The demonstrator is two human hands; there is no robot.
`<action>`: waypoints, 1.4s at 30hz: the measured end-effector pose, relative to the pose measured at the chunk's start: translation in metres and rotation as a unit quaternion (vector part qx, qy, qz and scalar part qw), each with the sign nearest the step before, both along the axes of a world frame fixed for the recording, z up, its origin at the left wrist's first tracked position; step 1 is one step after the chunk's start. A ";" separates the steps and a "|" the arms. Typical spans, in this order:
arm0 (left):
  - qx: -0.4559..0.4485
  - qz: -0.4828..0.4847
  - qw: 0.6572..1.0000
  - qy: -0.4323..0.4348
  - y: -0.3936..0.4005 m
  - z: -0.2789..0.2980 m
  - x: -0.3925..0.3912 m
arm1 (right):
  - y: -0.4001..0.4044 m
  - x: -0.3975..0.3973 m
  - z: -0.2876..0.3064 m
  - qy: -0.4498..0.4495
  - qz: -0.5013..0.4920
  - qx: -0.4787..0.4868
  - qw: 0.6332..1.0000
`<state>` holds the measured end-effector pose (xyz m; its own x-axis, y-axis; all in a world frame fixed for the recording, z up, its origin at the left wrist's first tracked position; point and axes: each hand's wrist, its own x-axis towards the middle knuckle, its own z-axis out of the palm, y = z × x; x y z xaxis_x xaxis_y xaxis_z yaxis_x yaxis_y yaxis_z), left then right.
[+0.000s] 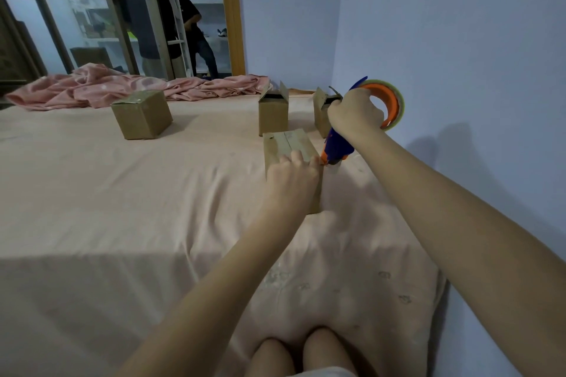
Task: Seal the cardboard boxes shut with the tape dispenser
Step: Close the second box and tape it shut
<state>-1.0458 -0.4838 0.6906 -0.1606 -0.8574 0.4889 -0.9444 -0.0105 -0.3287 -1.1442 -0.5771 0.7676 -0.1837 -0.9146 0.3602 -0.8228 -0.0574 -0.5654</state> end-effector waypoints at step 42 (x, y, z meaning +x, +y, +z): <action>-0.056 -0.066 0.983 0.159 0.009 -0.007 0.021 | 0.023 -0.086 -0.133 -0.155 0.263 -0.027 0.952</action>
